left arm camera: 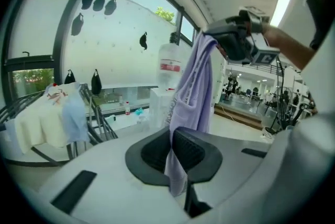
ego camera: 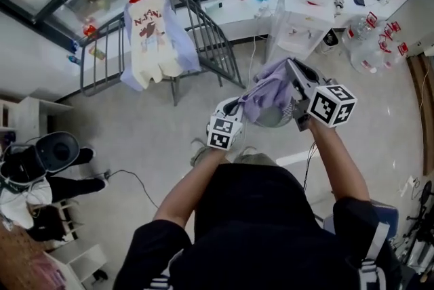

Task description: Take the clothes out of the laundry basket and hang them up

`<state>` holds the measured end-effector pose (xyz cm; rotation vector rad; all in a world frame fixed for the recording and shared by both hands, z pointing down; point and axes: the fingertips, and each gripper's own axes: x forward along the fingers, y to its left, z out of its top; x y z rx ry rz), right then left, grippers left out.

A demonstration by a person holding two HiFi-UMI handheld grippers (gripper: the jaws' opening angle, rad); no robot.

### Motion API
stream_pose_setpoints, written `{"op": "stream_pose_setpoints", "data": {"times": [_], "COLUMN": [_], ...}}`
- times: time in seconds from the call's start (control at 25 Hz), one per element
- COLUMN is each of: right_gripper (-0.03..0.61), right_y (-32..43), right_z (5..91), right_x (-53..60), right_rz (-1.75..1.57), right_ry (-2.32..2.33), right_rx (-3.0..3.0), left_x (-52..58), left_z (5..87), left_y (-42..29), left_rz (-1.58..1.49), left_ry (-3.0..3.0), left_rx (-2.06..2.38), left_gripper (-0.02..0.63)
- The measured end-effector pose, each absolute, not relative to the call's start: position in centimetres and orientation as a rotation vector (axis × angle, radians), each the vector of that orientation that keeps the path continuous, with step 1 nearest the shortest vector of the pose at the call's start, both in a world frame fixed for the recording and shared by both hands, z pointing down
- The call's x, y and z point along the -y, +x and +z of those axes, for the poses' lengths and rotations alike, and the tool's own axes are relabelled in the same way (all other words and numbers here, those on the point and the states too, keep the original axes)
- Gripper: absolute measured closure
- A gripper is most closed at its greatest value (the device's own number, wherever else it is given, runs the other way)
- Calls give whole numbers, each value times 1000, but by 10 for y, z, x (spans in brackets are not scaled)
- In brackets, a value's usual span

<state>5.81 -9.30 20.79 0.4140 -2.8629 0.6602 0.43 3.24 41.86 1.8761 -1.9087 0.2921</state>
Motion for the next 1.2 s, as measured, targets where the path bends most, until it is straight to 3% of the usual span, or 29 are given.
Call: {"op": "stream_pose_setpoints", "data": {"times": [0.4,0.84,1.2], "right_gripper": [566,566,568], "right_y": [-22,-161,-338], "right_z": [197,116,40], "right_x": [24,-119,-223], "right_rz": [706,728,620], "right_ry": [208,-48,-109], "right_rx": [2878,3046,3125], "left_x": [-150,-307,-417], "left_z": [318,187,82], "left_y": [-140,-290,-459], "left_rz": [193,127,374], "left_ry": [1759,1661,1727], "left_rx": [2241,2597,2634], "left_gripper": [604,606,606]}}
